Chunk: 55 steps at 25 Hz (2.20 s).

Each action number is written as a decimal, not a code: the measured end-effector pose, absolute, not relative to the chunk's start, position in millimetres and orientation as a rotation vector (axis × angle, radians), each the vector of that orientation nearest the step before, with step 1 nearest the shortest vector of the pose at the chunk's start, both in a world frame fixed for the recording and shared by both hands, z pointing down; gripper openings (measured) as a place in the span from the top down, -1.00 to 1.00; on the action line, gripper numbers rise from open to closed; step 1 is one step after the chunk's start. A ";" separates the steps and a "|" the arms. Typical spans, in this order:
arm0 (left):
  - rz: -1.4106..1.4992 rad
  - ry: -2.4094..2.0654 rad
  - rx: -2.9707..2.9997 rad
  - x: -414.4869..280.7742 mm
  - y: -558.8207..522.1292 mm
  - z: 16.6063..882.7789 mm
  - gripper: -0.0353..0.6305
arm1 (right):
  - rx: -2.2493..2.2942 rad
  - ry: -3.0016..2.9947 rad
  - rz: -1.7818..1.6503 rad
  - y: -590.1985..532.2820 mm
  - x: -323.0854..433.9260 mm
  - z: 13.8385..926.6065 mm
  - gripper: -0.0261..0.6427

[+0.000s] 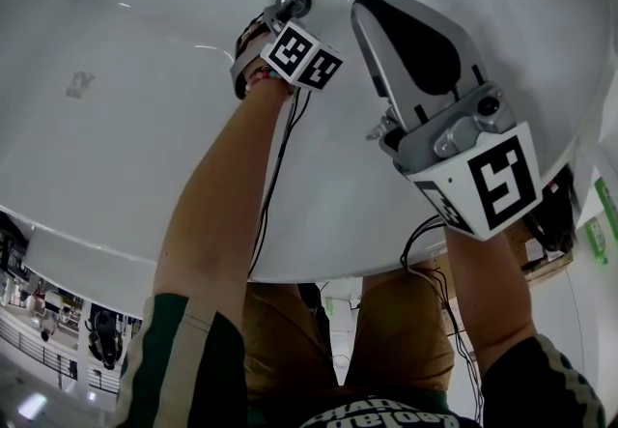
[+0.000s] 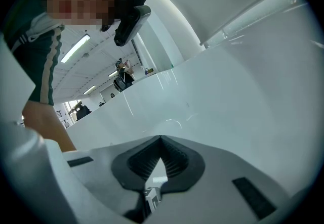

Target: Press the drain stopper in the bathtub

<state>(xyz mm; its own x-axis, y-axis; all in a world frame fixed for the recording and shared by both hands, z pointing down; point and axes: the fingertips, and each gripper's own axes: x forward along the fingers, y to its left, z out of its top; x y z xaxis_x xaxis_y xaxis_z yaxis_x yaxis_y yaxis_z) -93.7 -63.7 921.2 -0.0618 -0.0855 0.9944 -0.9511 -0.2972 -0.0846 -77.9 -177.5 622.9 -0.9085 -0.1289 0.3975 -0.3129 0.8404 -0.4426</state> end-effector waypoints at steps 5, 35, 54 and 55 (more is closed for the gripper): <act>1.450 -1.170 1.481 -94.1 -68.9 912.1 0.89 | 0.351 -2.659 0.721 -179.1 -76.4 625.3 0.89; 1.208 -1.318 1.607 -105.0 -92.2 762.2 0.89 | 0.259 -2.621 0.563 -170.1 -69.8 564.8 0.89; 0.926 -1.559 1.799 -120.9 -110.5 558.1 0.88 | 0.234 -2.614 0.475 -150.2 -68.1 481.9 0.89; 0.910 -1.574 1.805 -122.5 -110.4 545.6 0.88 | 0.239 -2.615 0.476 -149.8 -68.8 475.2 0.89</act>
